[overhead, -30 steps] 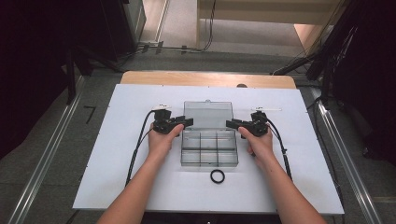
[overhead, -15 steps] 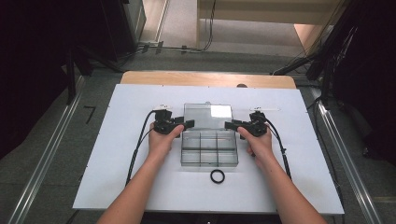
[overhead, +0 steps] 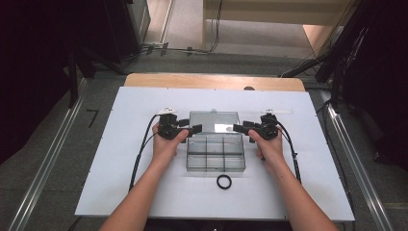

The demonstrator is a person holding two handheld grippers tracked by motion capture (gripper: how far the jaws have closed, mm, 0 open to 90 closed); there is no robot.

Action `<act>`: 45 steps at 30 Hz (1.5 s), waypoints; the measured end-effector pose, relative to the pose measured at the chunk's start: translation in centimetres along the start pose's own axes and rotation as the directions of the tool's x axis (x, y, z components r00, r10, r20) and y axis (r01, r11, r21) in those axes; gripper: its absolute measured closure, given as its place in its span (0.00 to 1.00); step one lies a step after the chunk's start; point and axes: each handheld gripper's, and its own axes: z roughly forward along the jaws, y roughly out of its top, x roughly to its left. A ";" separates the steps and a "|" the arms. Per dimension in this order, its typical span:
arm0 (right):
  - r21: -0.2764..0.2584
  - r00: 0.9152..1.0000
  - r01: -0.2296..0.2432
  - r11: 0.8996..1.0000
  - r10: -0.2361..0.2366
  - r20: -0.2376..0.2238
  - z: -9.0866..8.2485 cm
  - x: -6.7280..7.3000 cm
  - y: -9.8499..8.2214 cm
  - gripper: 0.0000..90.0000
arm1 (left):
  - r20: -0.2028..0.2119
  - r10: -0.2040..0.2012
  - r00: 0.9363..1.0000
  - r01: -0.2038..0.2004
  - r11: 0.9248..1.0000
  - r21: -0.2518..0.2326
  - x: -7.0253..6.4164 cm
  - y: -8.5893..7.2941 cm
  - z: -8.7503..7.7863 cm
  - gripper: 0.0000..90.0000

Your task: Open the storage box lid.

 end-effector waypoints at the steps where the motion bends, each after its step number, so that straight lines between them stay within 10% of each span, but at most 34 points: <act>1: -0.001 1.000 0.011 1.000 -0.011 0.002 -0.1 0.2 0.0 0.21 | 0.004 0.013 1.000 -0.013 1.000 -0.002 -0.1 0.0 -0.1 0.19; 12: -0.005 0.989 0.149 0.989 -0.149 -0.010 -1.6 2.4 0.3 0.07 | 0.043 0.077 0.996 -0.075 0.997 -0.027 -1.2 0.0 -1.9 0.05; 45: 0.030 0.949 0.313 0.949 -0.312 -0.034 -3.9 6.9 -1.4 0.00 | 0.057 0.201 0.978 -0.195 0.976 -0.096 -3.6 -1.8 -8.2 0.00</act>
